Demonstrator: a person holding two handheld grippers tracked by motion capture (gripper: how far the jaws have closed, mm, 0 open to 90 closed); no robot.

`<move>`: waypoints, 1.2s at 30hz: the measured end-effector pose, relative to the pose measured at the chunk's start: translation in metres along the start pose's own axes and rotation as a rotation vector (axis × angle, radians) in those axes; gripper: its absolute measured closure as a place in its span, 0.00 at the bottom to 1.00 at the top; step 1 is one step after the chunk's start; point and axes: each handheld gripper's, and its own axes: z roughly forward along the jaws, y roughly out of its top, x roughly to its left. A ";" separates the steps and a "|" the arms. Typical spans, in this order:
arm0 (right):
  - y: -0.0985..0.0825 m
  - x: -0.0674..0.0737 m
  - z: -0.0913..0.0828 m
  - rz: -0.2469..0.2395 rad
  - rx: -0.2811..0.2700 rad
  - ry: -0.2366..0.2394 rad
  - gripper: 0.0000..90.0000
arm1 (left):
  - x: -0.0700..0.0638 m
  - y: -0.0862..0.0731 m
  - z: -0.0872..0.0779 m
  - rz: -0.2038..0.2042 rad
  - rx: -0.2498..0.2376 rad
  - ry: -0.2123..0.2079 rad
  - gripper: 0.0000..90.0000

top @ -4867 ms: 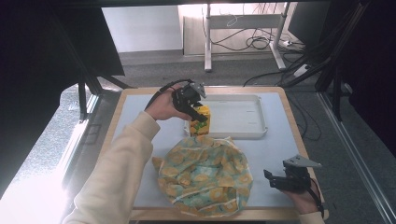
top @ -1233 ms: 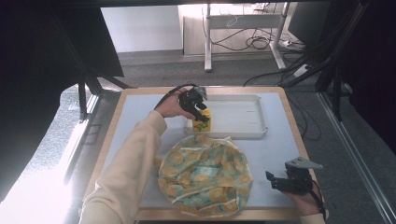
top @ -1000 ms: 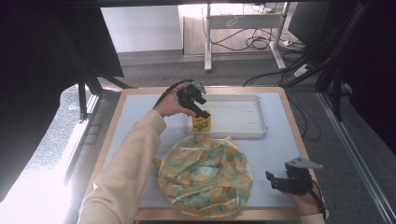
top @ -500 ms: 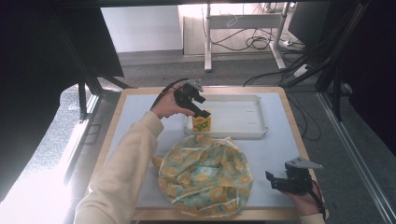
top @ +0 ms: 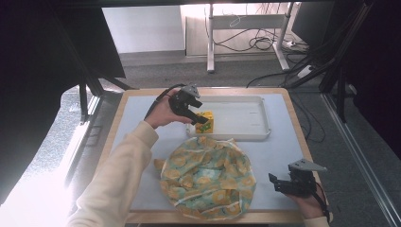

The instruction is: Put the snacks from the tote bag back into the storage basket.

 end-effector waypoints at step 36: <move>0.003 0.006 0.001 -0.014 -0.003 0.003 0.17 | -0.105 -0.112 -0.074 -0.204 -0.171 0.181 0.31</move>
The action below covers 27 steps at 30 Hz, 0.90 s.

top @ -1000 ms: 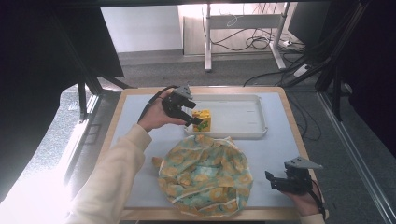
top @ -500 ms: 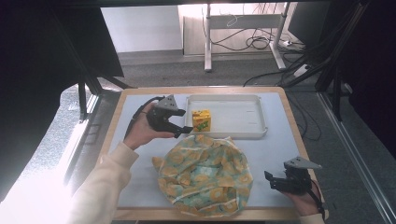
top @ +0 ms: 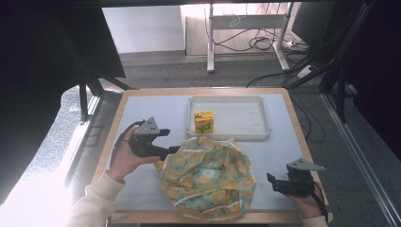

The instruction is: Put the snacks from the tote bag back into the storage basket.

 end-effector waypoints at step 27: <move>0.001 0.002 0.002 -0.009 0.002 0.004 0.17 | -0.029 -0.088 -0.021 -0.174 -0.003 0.069 0.30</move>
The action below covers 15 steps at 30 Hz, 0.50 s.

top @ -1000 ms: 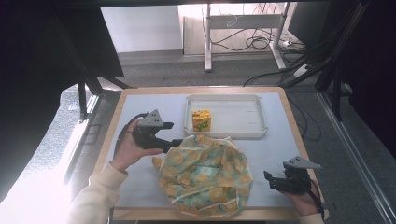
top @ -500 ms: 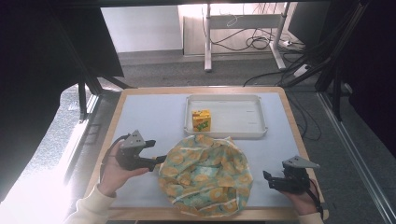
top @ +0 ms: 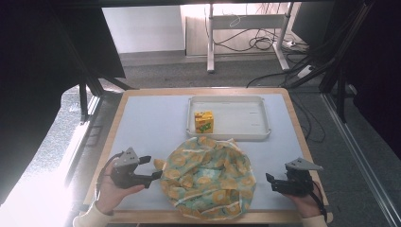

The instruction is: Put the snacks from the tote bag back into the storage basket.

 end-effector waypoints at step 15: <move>0.000 0.001 -0.001 -0.005 -0.003 0.003 0.17 | 0.004 -0.005 0.001 -0.019 0.001 0.007 0.29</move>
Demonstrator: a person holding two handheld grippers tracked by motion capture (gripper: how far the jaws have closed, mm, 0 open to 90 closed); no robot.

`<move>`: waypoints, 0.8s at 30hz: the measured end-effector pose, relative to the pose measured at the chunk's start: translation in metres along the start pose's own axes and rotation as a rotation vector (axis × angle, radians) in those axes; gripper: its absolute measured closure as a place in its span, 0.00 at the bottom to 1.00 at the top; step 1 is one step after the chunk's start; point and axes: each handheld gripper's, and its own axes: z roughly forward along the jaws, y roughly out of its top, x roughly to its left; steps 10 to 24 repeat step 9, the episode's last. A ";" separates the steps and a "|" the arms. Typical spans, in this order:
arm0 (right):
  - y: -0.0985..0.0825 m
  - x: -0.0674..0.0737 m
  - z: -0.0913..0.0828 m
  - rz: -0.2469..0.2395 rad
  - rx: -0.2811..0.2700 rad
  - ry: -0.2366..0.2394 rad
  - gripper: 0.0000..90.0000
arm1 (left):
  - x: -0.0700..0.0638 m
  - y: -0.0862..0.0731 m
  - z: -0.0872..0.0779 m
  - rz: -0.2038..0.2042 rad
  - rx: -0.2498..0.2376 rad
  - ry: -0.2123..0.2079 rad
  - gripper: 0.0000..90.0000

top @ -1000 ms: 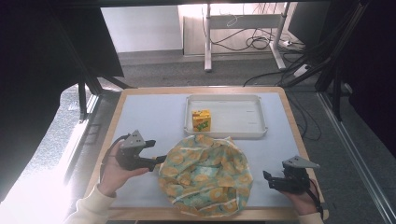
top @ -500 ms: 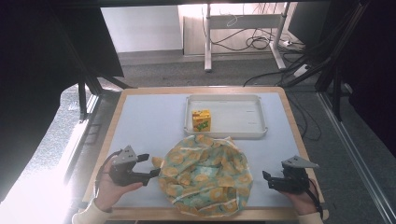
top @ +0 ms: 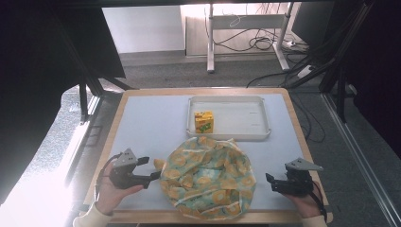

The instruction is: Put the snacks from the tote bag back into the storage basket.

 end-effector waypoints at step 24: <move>0.001 0.001 0.000 -0.010 -0.015 0.003 0.17 | 0.001 -0.001 0.002 0.005 0.013 0.001 0.29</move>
